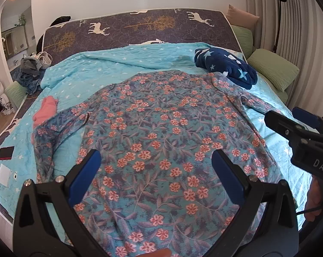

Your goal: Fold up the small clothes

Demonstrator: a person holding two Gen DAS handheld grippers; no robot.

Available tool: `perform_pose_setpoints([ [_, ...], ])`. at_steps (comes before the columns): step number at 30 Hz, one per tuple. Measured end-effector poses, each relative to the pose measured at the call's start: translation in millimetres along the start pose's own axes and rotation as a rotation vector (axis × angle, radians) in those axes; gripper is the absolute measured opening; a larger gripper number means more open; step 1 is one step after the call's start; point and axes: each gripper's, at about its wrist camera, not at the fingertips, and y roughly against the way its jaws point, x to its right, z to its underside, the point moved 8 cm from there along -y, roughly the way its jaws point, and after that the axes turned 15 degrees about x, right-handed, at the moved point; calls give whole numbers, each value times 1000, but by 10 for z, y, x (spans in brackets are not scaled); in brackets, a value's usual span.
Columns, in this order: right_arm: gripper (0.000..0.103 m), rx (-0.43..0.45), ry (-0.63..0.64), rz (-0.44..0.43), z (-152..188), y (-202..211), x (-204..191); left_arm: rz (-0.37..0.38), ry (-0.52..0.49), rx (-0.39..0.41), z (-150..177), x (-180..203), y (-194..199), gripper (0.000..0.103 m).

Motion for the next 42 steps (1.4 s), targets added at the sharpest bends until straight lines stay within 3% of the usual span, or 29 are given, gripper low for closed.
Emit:
perform_pose_setpoints([
  [11,94,-20,30,-33,-14,-163,-162,-80,66,-39,94,-423,-84,103],
  [25,94,-130,92,-163,143,-600,-771,-290,159,-61,300,-1380,-185,103],
  [27,94,-138,104,-173,157,-641,-843,-310,168,-95,383,-1533,-233,98],
  [29,94,-144,115,-182,172,-669,-901,-349,183,-135,512,-1767,-258,85],
  [32,94,-151,122,-187,202,-702,-931,-409,280,-219,812,-2221,-285,71],
  [36,94,-183,113,-175,276,-796,-927,-385,405,-281,1101,-2519,-361,67],
  [39,94,-207,98,-179,320,-843,-947,-368,398,-290,1153,-2535,-416,62],
  [41,94,-207,106,-179,326,-842,-965,-334,437,-298,1168,-2560,-467,22],
  [42,94,-205,112,-178,325,-836,-968,-301,474,-297,1154,-2558,-476,15],
])
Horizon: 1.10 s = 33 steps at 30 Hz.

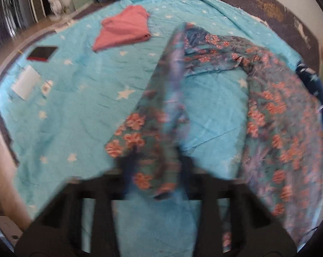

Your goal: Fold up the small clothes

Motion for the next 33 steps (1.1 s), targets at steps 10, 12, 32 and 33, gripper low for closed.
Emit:
perform_pose_setpoints([
  [10,94,18,-26,27,-61,18,156,60,-170,289,-990,636,597,9],
  [12,94,28,-38,35,-81,39,213,88,-238,356,-1216,950,709,9],
  [32,94,-31,-289,133,108,187,1520,509,-826,281,-60,3680,670,53],
  [33,94,-44,-296,93,102,138,1486,480,-814,290,-111,3530,687,54],
])
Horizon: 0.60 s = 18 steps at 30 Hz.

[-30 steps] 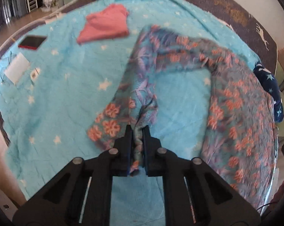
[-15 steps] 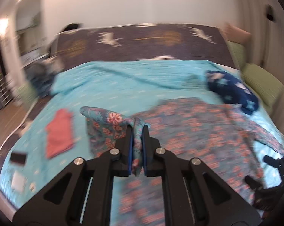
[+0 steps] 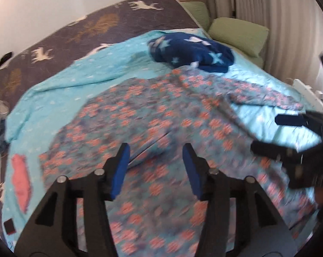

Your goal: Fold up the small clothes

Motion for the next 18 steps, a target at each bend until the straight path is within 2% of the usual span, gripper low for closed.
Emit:
perform_pose_setpoints([
  [2,94,-45,-3,-82,7,-98,-138,-71,40,-26,130,-352,95,60],
  [3,94,-66,-3,-120,9,-151,-213,-143,75,-47,252,-638,158,61],
  [6,94,-131,-3,-216,19,-366,-450,-290,169,-124,618,-1242,211,62],
  [9,94,-199,-38,-286,16,-632,-658,-381,275,-179,951,-1687,275,62],
  [11,94,-257,-109,-329,24,-825,-739,-414,292,-206,1097,-1801,268,62],
  [13,94,-317,-199,-361,51,-969,-779,-415,304,-231,1226,-1858,221,62],
  [15,94,-350,-256,-353,64,-1087,-780,-409,316,-258,1328,-1866,155,62],
  [17,94,-324,-186,-302,38,-1148,-798,-405,322,-283,1400,-1874,72,62],
  [18,94,-290,-100,-274,15,-1150,-838,-407,325,-295,1432,-1881,20,62],
])
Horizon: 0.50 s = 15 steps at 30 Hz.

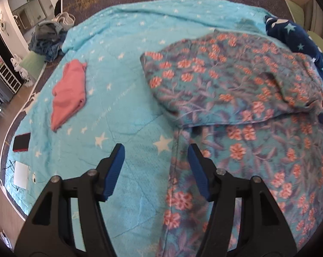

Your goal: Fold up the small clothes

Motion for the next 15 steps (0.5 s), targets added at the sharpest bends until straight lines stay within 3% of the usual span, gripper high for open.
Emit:
perform_pose_setpoints([
  [2,94,69,255,92,-32,26,-148,2,9,-12,-10,-6,-101,62],
  [6,94,147,600,148,-2,123,-414,3,20,-14,-35,-11,-165,62],
  [10,94,163,770,142,23,87,-624,-3,19,-14,-65,2,-211,62],
  [14,92,96,850,132,63,-176,-674,-3,31,-19,-78,23,-251,62],
  [15,79,86,853,139,57,-236,-673,-3,32,-20,-83,27,-261,62],
])
